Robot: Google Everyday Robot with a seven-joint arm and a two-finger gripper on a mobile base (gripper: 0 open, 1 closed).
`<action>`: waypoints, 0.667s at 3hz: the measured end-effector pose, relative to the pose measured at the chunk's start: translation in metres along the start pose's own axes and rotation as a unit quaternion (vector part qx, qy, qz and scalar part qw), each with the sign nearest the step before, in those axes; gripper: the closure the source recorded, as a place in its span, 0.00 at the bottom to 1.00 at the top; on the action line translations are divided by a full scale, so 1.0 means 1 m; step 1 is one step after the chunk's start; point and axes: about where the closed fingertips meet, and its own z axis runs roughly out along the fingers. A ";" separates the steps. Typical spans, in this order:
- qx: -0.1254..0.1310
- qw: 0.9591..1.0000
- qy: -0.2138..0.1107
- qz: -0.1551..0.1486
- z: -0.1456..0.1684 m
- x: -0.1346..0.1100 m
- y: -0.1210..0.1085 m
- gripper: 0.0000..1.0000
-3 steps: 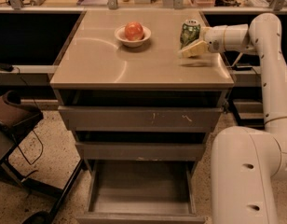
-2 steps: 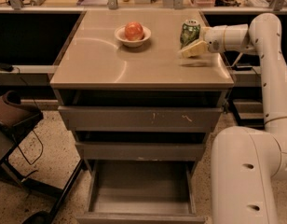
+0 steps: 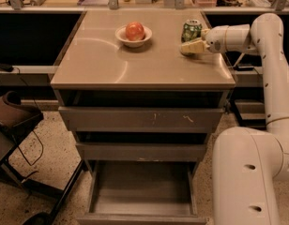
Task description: Place green can into bottom drawer
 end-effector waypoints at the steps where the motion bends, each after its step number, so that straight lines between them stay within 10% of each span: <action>1: 0.000 1.000 0.000 0.000 0.000 0.000 0.000 0.65; 2: -0.007 1.000 0.007 0.012 -0.019 0.003 0.005 0.88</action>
Offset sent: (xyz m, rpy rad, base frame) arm -0.0616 -0.0315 0.0090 0.0038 0.0728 0.0003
